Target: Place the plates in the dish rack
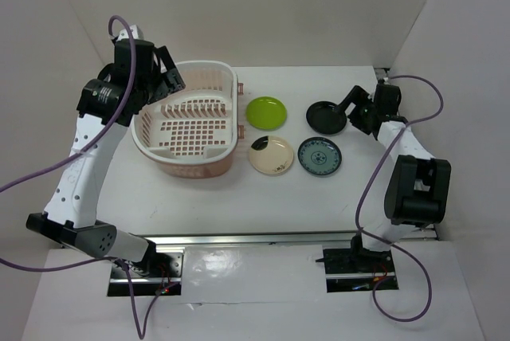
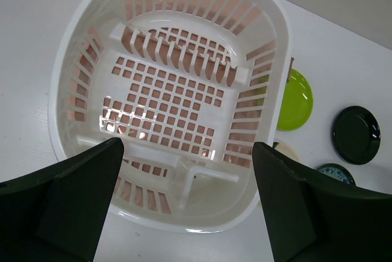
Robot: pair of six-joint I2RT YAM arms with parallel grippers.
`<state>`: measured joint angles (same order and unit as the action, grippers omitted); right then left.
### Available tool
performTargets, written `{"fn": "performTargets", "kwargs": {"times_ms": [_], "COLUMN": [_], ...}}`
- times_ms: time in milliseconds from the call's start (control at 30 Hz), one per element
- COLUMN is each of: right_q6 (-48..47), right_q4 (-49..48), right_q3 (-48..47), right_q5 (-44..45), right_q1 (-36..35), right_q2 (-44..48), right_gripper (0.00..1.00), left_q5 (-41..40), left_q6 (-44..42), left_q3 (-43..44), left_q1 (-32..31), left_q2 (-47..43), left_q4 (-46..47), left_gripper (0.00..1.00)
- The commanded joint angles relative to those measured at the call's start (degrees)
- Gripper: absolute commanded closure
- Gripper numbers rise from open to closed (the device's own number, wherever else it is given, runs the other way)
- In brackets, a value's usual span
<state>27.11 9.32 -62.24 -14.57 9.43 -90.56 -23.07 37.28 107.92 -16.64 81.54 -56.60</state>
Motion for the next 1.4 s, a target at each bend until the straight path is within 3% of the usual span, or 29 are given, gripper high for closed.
{"fn": "performTargets", "kwargs": {"times_ms": [0, 633, 667, 867, 1367], "right_q6": [2.07, 0.92, 0.14, -0.39, 0.13], "right_q4": [-11.25, -15.47, -15.47, -17.67, -18.73], "right_q3": [1.4, 4.85, 4.32, 3.79, 0.9], "right_q5": [-0.47, 8.06, 7.19, 4.02, -0.81], "right_q1": [-0.2, 0.94, 1.46, 1.99, 2.52], "right_q2": [-0.05, -10.76, -11.56, -15.86, -24.65], "right_gripper": [0.04, 0.08, 0.12, 0.15, 0.32], "left_q5": [3.55, 8.39, 8.91, 10.94, 12.0], "left_q6": [-2.12, -4.22, -4.23, -4.85, -5.37], "left_q3": [-1.04, -1.05, -1.04, -0.43, -0.43], "left_q1": [0.03, 0.03, 0.03, 0.03, 0.03], "left_q2": [-1.82, -2.88, -2.35, -2.35, -1.82], "left_q4": [3.77, 5.36, 5.36, 5.89, 5.89], "left_gripper": [0.0, 0.0, 0.0, 0.0, 0.0]}}
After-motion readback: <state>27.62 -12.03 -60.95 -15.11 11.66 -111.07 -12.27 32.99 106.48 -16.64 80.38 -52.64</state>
